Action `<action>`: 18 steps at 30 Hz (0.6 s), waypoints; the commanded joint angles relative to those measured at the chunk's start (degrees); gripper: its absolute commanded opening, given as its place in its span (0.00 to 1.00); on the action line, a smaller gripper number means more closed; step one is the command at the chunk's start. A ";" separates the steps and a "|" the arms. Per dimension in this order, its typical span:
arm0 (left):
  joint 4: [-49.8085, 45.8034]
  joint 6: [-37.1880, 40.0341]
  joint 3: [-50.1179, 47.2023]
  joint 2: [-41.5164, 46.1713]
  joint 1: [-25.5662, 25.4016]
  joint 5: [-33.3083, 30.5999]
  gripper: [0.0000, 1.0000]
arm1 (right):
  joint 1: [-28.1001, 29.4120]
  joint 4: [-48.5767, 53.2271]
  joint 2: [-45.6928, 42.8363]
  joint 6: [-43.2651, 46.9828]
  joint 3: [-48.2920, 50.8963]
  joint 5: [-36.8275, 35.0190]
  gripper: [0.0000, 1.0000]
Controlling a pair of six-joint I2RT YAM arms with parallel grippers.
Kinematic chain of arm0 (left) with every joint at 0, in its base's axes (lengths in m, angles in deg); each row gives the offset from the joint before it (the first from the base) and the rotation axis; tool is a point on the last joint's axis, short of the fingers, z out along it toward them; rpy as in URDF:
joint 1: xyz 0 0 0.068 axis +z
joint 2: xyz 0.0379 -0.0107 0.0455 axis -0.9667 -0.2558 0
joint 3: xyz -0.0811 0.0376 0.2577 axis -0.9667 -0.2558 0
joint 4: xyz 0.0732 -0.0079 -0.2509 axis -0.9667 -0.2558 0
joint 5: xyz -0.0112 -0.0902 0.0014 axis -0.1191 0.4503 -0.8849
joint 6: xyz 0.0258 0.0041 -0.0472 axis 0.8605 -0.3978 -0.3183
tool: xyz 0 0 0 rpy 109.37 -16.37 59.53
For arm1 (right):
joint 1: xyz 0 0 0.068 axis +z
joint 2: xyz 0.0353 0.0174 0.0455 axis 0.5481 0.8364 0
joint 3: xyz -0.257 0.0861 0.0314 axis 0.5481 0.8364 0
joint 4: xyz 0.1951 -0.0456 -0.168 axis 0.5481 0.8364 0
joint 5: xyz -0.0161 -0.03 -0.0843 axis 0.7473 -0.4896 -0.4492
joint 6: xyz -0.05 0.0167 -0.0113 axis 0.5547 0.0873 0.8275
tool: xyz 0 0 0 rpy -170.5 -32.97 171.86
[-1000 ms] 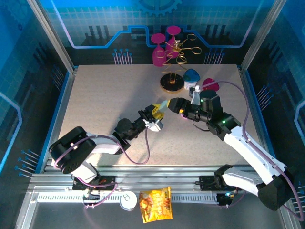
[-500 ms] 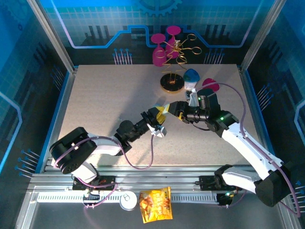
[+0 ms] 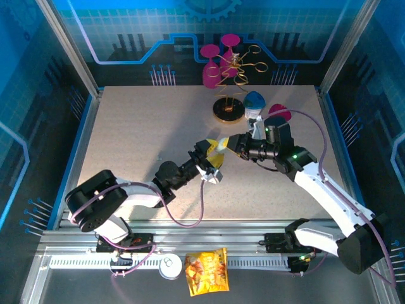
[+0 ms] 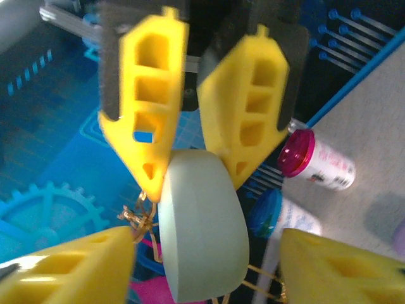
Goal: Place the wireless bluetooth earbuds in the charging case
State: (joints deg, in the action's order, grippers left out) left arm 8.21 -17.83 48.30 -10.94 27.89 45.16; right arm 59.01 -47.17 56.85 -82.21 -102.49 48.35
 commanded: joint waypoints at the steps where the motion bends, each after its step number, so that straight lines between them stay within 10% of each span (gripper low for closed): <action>1: -1.75 -12.65 0.97 4.14 -0.62 -0.84 0.80 | -1.76 -7.18 -3.06 -1.57 2.14 1.28 0.17; 6: -11.06 -30.35 0.85 8.95 -0.12 2.48 0.93 | -3.85 -15.95 -4.79 -4.31 5.46 5.03 0.15; 18: -4.08 -68.05 0.71 8.26 5.45 16.01 0.86 | -4.95 -32.39 -2.47 -15.65 8.94 12.44 0.15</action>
State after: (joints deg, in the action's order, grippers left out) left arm -1.06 -70.74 48.30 -2.14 31.46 56.61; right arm 54.80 -73.33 53.52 -94.32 -94.43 57.33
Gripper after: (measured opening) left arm 0.879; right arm 0.225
